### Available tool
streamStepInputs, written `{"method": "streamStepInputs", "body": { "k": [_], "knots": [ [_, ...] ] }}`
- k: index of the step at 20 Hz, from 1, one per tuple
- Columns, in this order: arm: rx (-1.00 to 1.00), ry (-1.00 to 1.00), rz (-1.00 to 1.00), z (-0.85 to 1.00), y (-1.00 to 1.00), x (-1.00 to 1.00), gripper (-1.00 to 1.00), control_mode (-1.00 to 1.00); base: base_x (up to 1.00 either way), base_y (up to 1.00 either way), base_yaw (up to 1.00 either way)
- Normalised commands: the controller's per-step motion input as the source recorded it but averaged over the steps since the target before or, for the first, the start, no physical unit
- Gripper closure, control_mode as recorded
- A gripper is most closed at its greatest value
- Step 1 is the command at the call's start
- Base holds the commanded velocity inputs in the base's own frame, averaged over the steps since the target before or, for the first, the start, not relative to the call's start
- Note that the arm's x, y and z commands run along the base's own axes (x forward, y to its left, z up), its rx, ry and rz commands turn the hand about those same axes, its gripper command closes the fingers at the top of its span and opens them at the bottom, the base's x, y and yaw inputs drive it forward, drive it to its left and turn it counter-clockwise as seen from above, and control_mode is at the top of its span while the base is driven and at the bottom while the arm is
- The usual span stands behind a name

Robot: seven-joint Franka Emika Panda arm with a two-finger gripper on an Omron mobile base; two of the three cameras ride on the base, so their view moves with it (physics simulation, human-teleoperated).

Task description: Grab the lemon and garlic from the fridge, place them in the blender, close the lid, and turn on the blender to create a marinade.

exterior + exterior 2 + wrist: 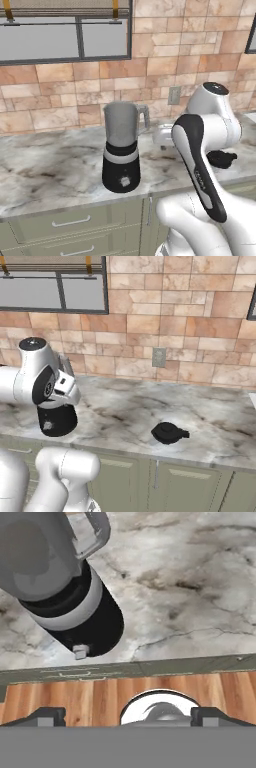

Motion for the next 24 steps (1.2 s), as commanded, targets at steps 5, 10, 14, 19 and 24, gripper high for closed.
{"method": "streamStepInputs", "body": {
  "k": [5,10,14,19,24],
  "knots": [
    [0.0,0.03,0.02,-0.16,-0.1,0.0,-1.0,1.0,-0.36,-0.34,0.0],
    [0.0,0.0,0.0,0.0,0.0,0.0,-1.0,1.0,-0.77,-0.85,0.07],
    [0.0,0.0,0.0,0.0,0.0,0.0,-1.0,1.0,-0.74,-1.0,0.16],
    [0.0,0.0,0.0,0.0,0.0,0.0,-1.0,1.0,-0.97,-0.61,0.24],
    [0.0,0.0,0.0,0.0,0.0,0.0,-1.0,1.0,-1.0,-0.15,0.36]
  ]
}}
